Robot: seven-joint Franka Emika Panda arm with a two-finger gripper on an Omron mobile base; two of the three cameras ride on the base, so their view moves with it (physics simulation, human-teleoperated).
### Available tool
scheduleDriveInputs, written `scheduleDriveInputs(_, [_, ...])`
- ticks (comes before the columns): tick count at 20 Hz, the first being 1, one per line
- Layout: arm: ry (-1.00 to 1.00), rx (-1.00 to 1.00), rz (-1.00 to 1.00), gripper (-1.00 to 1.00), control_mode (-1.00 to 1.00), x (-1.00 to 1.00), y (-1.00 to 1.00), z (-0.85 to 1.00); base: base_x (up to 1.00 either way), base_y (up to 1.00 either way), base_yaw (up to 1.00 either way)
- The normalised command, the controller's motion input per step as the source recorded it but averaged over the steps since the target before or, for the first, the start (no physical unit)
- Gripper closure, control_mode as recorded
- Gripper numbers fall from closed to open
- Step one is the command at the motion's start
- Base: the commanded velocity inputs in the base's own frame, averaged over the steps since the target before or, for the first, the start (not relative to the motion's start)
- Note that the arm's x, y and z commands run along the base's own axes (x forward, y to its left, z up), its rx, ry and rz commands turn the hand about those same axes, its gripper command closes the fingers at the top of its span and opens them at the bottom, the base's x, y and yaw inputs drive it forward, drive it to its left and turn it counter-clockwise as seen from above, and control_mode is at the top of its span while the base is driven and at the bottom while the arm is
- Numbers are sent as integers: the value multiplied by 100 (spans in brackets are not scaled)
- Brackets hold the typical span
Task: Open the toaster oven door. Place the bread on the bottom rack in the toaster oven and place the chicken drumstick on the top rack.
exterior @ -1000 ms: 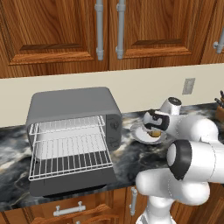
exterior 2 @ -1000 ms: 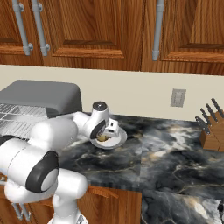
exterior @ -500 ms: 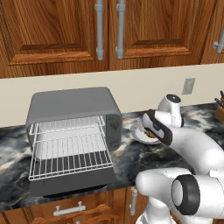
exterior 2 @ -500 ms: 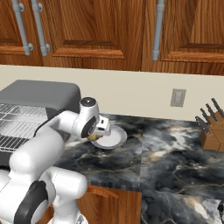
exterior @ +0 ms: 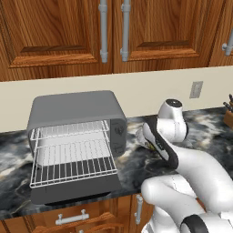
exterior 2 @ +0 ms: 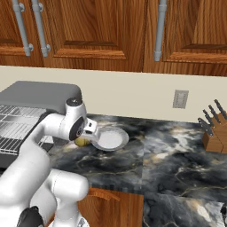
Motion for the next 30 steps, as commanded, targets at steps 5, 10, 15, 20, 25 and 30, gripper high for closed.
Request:
scheduleDriveInputs(5, [9,0,0,100,-100,-30,46,11,0,0,0])
scheduleDriveInputs(10, [3,0,0,100,-100,-25,56,7,0,0,0])
scheduleDriveInputs(15, [1,0,0,100,-100,-15,65,9,0,0,0])
scheduleDriveInputs(20, [0,0,-1,100,-100,-4,68,15,0,0,0])
scheduleDriveInputs(25, [0,0,-3,100,-100,0,72,7,0,0,0])
scheduleDriveInputs(30, [0,0,-8,100,-100,0,72,6,0,0,0])
